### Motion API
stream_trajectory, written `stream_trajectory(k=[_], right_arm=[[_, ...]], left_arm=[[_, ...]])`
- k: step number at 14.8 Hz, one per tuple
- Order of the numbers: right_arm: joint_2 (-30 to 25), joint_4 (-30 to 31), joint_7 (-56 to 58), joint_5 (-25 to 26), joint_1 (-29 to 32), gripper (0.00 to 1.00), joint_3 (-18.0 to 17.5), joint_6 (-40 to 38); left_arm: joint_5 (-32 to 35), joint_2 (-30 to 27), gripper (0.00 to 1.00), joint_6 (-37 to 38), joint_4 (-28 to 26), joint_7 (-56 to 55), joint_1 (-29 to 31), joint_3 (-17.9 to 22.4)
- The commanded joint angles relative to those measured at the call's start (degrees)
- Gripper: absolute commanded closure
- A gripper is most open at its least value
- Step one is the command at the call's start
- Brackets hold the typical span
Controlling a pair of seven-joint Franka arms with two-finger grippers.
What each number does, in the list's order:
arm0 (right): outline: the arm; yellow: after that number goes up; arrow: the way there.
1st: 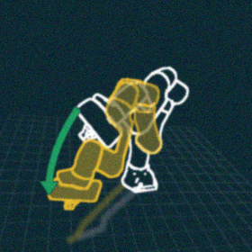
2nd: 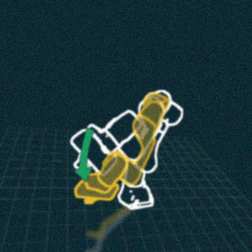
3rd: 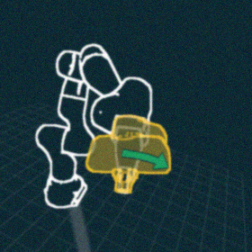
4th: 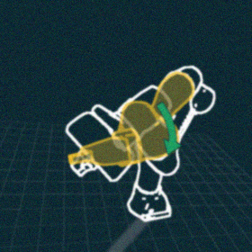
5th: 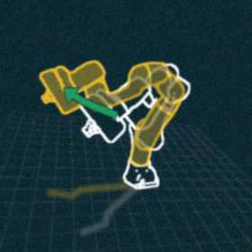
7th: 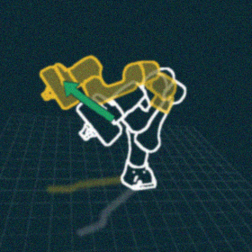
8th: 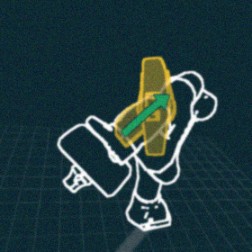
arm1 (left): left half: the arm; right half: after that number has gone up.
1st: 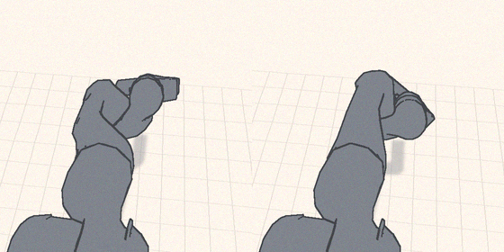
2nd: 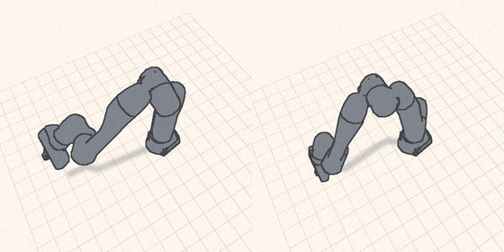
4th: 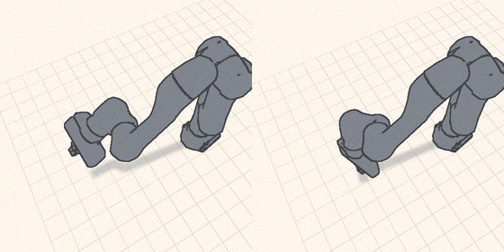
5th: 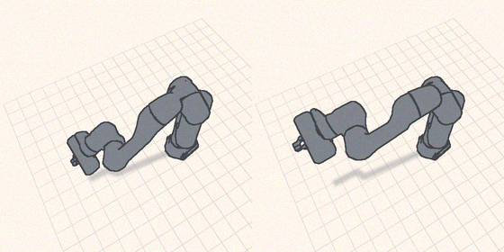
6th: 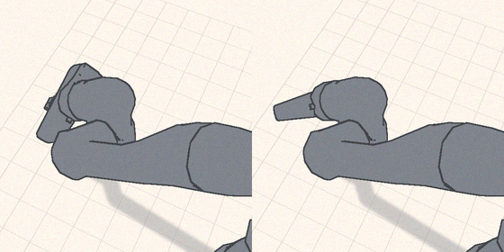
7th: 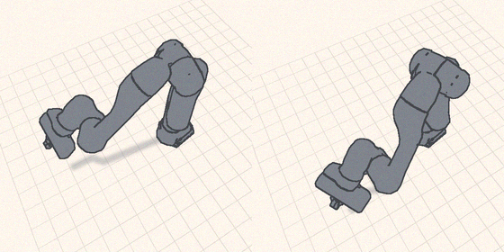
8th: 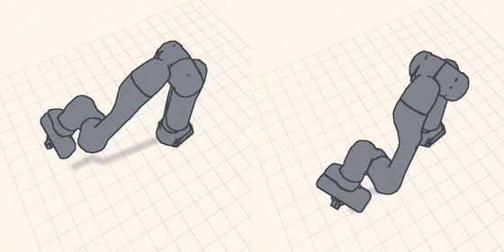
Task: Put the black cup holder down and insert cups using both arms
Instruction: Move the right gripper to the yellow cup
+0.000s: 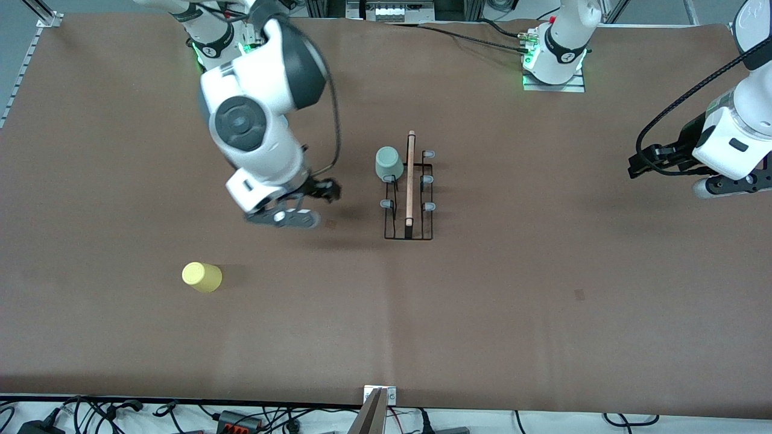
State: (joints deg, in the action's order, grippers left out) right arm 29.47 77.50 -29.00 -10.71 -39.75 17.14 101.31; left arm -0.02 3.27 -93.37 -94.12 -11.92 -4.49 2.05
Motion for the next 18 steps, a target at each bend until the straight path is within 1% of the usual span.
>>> stream_trajectory(k=[1,4,6,9,12,14,18], right_arm=[[3.3,-0.4,4.8,1.6,6.2,0.00,-0.1,1.6],[6.2,-0.4,7.0,1.6,10.6,0.00,-0.1,10.5],[8.6,-0.4,7.7,1.4,13.9,0.00,-0.2,14.2],[11.1,-0.4,11.9,0.9,16.4,0.00,-0.3,15.0],[12.8,-0.4,19.3,0.9,19.4,0.00,-0.3,15.6],[14.3,-0.4,20.7,0.9,20.1,0.00,-0.3,19.1],[15.7,-0.4,25.9,0.3,22.7,0.00,-0.6,20.5]], left_arm=[[-1.0,-1.4,0.00,-0.1,-1.2,0.8,0.3,0.0],[-0.9,-1.4,0.00,-0.1,-1.2,0.8,0.3,0.0],[-1.0,-1.4,0.00,-0.1,-1.2,0.8,0.3,0.0],[-1.0,-1.4,0.00,-0.1,-1.2,0.8,0.3,0.0],[-1.0,-1.4,0.00,-0.1,-1.2,0.8,0.3,0.0],[-1.0,-1.4,0.00,-0.1,-1.2,0.8,0.3,0.0],[-1.0,-1.4,0.00,-0.1,-1.2,0.8,0.3,0.0]])
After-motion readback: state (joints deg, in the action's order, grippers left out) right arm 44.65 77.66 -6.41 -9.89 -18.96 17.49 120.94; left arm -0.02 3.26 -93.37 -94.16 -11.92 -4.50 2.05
